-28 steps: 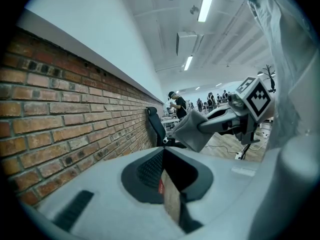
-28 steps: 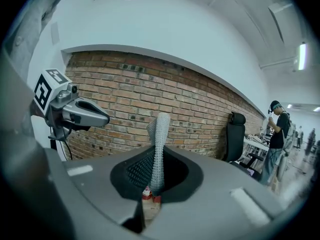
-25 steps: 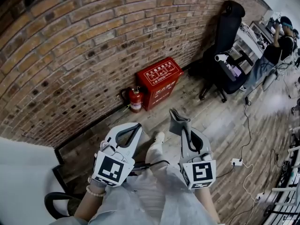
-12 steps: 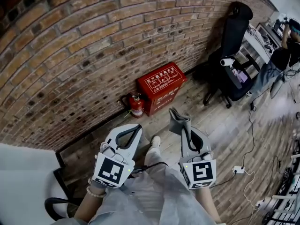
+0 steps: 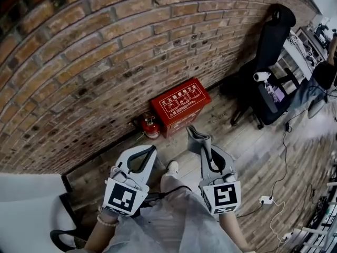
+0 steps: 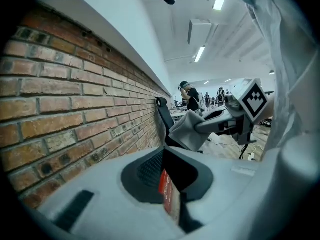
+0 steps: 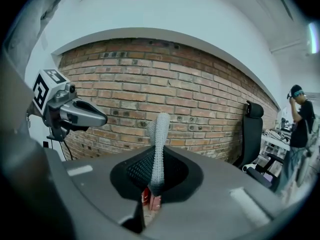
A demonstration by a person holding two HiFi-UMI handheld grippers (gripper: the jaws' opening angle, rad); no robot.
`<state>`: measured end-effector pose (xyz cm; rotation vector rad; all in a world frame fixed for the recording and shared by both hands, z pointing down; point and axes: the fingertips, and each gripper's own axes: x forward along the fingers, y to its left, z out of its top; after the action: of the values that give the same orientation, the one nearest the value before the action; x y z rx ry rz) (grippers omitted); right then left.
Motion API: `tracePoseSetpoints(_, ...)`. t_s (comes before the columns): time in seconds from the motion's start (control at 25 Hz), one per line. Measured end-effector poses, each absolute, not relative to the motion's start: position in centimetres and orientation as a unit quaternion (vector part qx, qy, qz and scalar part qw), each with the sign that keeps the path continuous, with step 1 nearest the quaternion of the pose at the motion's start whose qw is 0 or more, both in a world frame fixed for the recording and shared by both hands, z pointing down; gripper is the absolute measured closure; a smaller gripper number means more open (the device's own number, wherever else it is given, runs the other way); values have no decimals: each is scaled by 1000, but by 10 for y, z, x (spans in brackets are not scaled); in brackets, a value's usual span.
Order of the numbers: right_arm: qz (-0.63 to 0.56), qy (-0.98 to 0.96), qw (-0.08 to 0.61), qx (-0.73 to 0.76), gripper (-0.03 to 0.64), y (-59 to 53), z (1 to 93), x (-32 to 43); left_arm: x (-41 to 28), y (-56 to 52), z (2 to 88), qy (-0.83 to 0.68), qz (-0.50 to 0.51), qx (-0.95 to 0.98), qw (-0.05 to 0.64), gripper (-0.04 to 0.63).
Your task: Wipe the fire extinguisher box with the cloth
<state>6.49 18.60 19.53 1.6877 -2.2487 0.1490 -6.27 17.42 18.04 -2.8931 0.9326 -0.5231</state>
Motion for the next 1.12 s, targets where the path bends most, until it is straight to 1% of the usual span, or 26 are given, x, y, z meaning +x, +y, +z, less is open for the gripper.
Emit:
tracePoseSetpoints(0.32, 69, -806, 174, 562, 598, 116, 210, 95, -25, 104, 188, 316, -178, -932, 10, 598)
tracePoseSetpoints(0.48, 71, -812, 176, 552, 598, 92, 212, 105, -13, 82, 186, 322, -181, -929, 13, 598)
tracePoseSetpoints(1.12, 91, -825, 196, 522, 598, 58, 239, 105, -15, 48, 206, 348, -197, -916, -4, 598)
